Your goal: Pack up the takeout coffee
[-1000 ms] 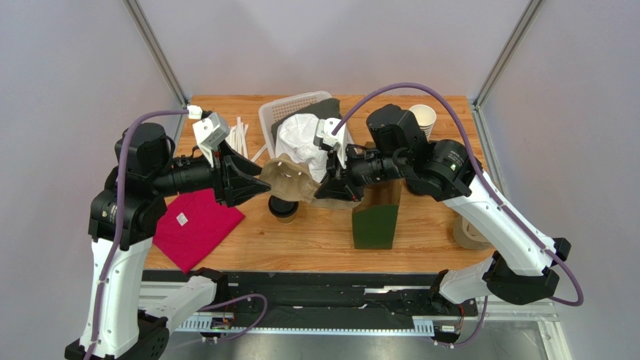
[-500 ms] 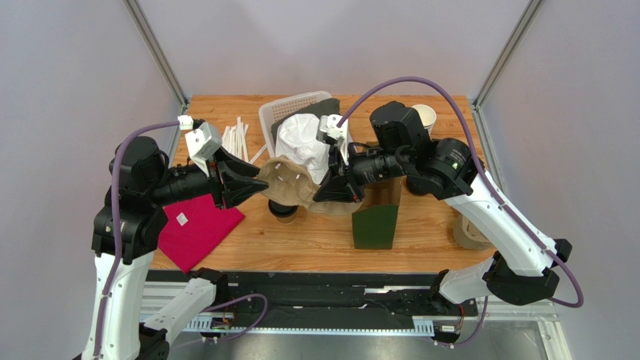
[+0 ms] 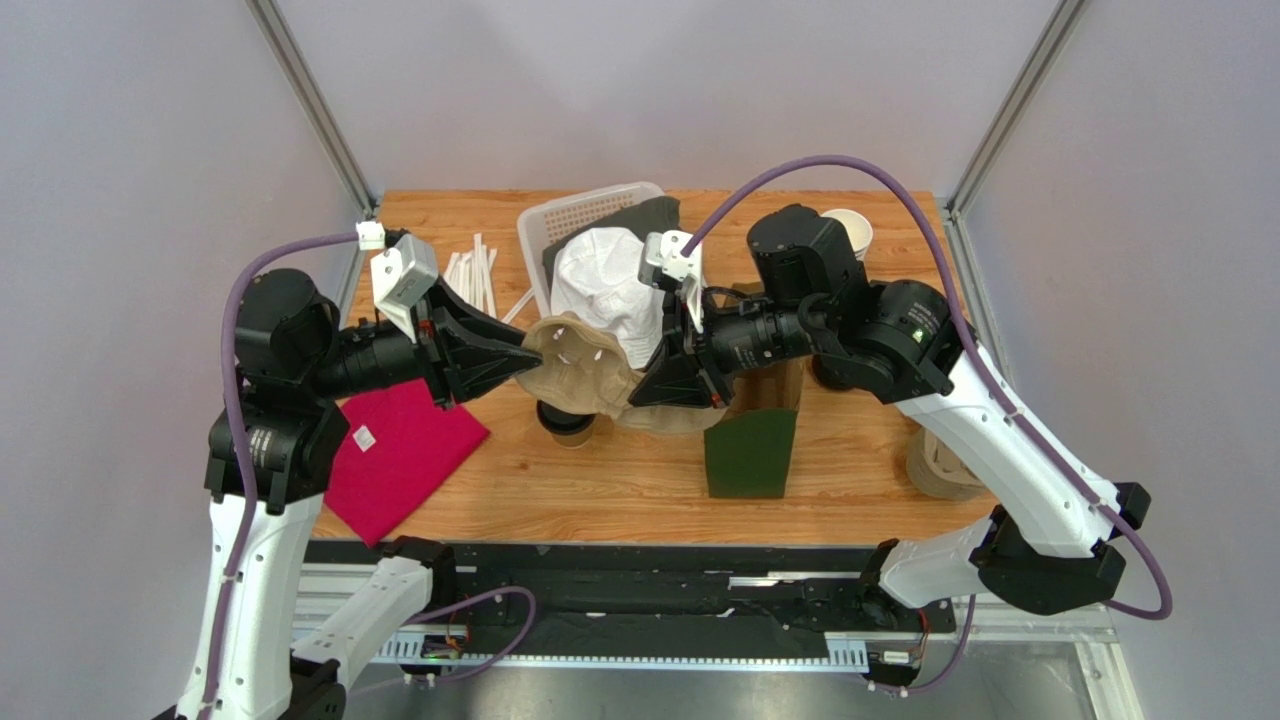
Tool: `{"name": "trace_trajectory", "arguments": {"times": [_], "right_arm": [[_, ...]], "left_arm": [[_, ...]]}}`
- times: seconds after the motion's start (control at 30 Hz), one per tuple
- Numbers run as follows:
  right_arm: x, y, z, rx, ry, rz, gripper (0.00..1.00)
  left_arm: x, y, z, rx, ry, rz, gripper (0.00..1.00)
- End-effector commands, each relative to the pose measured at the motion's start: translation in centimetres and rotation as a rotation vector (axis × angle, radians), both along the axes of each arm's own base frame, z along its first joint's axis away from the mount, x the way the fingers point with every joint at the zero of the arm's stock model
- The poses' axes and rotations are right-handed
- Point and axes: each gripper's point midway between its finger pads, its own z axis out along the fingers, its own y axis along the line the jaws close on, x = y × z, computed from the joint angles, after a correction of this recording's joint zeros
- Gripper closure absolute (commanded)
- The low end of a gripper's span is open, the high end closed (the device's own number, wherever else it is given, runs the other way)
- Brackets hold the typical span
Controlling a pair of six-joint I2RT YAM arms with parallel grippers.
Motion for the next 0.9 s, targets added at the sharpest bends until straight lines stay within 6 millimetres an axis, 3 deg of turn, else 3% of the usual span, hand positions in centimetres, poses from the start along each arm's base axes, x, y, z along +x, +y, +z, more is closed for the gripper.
{"name": "trace_trajectory", "arguments": {"times": [0.0, 0.07, 0.17, 0.27, 0.3, 0.4, 0.43, 0.57, 0.67, 0.87], "right_arm": [[-0.3, 0.0, 2.1, 0.074, -0.028, 0.010, 1.00], [-0.4, 0.0, 2.1, 0.076, -0.027, 0.012, 1.00], [-0.3, 0.0, 1.9, 0.069, -0.025, 0.007, 0.99], [0.5, -0.2, 1.8, 0.058, -0.043, -0.037, 0.80], [0.9, -0.4, 2.2, 0.063, -0.057, -0.062, 0.61], [3.3, -1.4, 2.9, 0.066, -0.073, -0.167, 0.36], [4.4, -2.0, 3.1, 0.070, -0.071, -0.208, 0.33], [5.7, -3.5, 3.5, 0.063, -0.113, -0.277, 0.13], [6.0, -4.6, 3.4, 0.035, -0.176, -0.299, 0.10], [5.8, -5.8, 2.7, -0.021, -0.240, -0.284, 0.20]], "left_arm": [[-0.2, -0.4, 0.8, -0.025, -0.019, -0.054, 0.66], [-0.2, -0.4, 0.8, -0.029, -0.013, -0.055, 0.69], [-0.2, -0.5, 1.0, -0.032, -0.020, -0.055, 0.82], [-0.1, -0.4, 0.9, -0.027, -0.011, -0.044, 0.97], [0.0, -0.3, 0.8, -0.018, -0.017, -0.040, 1.00], [0.1, -0.1, 0.3, 0.004, 0.002, -0.023, 1.00], [0.1, -0.1, 0.2, 0.006, 0.010, -0.020, 1.00], [0.7, 0.1, 0.1, 0.003, 0.038, 0.018, 1.00], [1.5, 0.3, 0.2, 0.008, 0.053, 0.064, 1.00], [1.7, 0.1, 0.3, -0.004, 0.073, 0.059, 1.00]]}}
